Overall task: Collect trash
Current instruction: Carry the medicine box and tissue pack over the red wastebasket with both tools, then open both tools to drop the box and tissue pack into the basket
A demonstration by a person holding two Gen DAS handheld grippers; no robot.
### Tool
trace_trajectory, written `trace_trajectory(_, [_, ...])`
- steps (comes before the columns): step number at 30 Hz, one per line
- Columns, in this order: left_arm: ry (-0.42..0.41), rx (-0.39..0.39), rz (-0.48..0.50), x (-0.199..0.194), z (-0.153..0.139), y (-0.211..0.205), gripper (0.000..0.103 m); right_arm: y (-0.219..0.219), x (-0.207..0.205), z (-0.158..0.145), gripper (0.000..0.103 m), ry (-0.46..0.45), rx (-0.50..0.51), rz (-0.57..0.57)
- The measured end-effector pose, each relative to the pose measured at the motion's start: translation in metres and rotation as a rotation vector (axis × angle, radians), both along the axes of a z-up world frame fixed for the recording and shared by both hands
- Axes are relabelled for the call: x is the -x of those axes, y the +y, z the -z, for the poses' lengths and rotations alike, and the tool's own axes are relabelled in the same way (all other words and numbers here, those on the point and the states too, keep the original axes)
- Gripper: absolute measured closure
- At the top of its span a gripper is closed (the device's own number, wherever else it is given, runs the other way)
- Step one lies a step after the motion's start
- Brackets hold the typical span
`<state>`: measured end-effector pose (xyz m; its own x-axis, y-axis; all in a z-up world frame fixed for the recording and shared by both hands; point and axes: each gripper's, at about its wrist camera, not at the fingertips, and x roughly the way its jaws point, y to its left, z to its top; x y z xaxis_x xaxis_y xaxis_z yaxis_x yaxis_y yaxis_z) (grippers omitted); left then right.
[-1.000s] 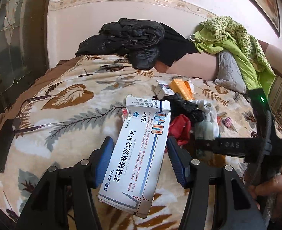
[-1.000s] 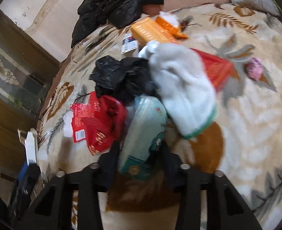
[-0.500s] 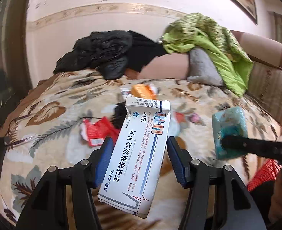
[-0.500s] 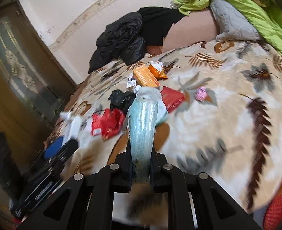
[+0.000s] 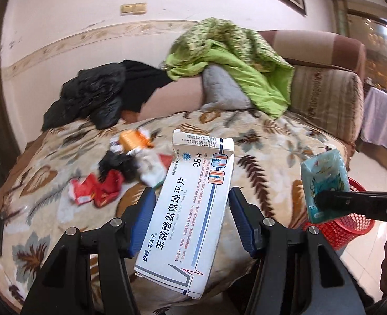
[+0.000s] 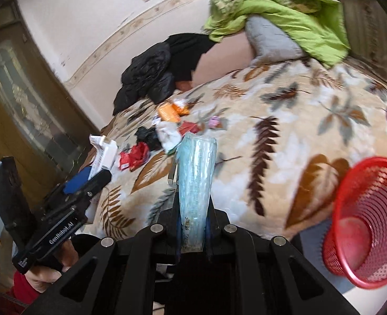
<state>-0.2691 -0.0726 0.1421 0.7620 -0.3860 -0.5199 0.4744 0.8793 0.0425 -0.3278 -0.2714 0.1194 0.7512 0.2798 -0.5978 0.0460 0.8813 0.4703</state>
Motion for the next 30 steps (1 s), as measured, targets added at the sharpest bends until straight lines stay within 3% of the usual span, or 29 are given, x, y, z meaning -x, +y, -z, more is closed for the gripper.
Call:
trace_trajectory(10, [0.043, -0.062, 0.139, -0.010, 0.006, -0.070, 0.046, -0.062, 0.019, 0.003, 0.089, 0.036, 0.017, 0.161])
trace_trajectory(15, [0.083, -0.061, 0.266, -0.006, 0.008, -0.109, 0.046, -0.099, 0.034, 0.007, 0.089, 0.061, 0.017, 0.258])
trace_trajectory(18, [0.122, -0.060, 0.358, -0.001, 0.011, -0.137, 0.046, -0.124, 0.046, 0.010, 0.089, 0.080, 0.021, 0.327])
trace_trajectory(23, [0.256, -0.041, 0.529, 0.007, 0.022, -0.196, 0.045, -0.167, 0.067, 0.021, 0.087, 0.119, 0.022, 0.435])
trace_trajectory(30, [0.323, -0.071, 0.628, 0.018, 0.043, -0.260, 0.042, -0.198, 0.082, 0.033, 0.083, 0.176, 0.033, 0.509])
